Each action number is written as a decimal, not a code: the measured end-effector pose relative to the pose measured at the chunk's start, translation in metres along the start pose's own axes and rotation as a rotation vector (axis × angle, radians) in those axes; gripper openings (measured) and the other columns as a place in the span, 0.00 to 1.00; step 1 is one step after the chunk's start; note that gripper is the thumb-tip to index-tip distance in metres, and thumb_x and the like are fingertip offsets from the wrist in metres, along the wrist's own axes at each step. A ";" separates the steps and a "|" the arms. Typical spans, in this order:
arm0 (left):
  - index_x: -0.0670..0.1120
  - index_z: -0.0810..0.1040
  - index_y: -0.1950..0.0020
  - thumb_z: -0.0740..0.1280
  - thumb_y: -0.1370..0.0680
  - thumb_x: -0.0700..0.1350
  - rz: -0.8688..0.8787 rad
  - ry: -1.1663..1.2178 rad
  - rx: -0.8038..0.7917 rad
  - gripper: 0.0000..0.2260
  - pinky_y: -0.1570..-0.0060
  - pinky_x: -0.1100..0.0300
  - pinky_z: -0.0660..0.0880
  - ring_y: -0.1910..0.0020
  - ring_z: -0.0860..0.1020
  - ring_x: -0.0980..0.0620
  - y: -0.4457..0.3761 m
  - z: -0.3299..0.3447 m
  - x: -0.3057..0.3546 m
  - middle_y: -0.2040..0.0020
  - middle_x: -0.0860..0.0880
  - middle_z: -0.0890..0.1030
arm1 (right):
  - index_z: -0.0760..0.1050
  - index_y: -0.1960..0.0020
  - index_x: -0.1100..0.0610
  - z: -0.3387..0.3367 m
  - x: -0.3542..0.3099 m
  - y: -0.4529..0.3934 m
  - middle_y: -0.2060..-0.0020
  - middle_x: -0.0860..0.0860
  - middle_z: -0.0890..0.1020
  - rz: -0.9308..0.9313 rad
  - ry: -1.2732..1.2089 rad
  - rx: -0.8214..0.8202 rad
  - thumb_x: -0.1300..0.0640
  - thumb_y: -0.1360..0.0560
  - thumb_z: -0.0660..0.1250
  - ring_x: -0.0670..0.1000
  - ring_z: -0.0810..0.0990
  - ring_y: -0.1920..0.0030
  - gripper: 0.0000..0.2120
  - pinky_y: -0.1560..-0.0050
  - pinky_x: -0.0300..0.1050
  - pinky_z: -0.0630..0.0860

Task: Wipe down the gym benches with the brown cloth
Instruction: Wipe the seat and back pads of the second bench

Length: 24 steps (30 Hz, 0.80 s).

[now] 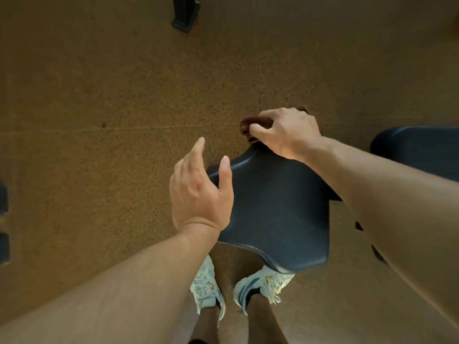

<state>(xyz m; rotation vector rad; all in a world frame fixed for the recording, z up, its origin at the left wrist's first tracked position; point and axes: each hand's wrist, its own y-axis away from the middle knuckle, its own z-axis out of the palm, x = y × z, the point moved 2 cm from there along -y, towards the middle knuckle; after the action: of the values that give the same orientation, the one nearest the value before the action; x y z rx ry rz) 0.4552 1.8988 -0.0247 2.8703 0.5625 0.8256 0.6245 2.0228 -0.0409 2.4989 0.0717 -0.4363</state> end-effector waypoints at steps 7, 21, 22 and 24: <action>0.49 0.46 0.16 0.51 0.19 0.60 0.026 0.197 0.050 0.34 0.25 0.49 0.63 0.24 0.65 0.48 0.003 -0.002 -0.006 0.21 0.46 0.65 | 0.85 0.51 0.45 0.019 -0.044 0.023 0.66 0.44 0.81 -0.177 0.084 0.112 0.36 0.19 0.56 0.50 0.80 0.60 0.22 0.54 0.47 0.67; 0.56 0.48 0.16 0.50 0.19 0.61 -0.541 0.530 0.015 0.31 0.23 0.46 0.57 0.21 0.61 0.46 0.049 -0.021 -0.107 0.19 0.49 0.63 | 0.86 0.48 0.46 0.088 -0.094 0.114 0.41 0.43 0.85 -0.389 -0.303 0.503 0.44 0.16 0.56 0.49 0.77 0.34 0.20 0.25 0.56 0.61; 0.55 0.48 0.16 0.51 0.18 0.60 -0.539 0.520 0.026 0.30 0.24 0.47 0.57 0.21 0.62 0.46 0.046 -0.028 -0.104 0.19 0.49 0.63 | 0.87 0.47 0.47 0.095 -0.095 0.123 0.37 0.45 0.84 -0.422 -0.252 0.545 0.44 0.16 0.58 0.51 0.76 0.29 0.18 0.23 0.58 0.60; 0.55 0.50 0.16 0.52 0.15 0.58 -0.512 0.519 0.048 0.28 0.27 0.49 0.59 0.22 0.63 0.47 0.028 -0.043 -0.087 0.19 0.49 0.64 | 0.87 0.44 0.46 0.113 -0.093 0.143 0.31 0.48 0.81 -0.493 -0.158 0.608 0.46 0.16 0.64 0.54 0.72 0.24 0.13 0.21 0.62 0.59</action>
<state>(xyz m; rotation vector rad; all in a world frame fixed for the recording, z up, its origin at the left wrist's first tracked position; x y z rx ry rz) 0.3730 1.8398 -0.0258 2.3407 1.3062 1.4507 0.5245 1.8449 -0.0190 3.0182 0.5782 -0.9773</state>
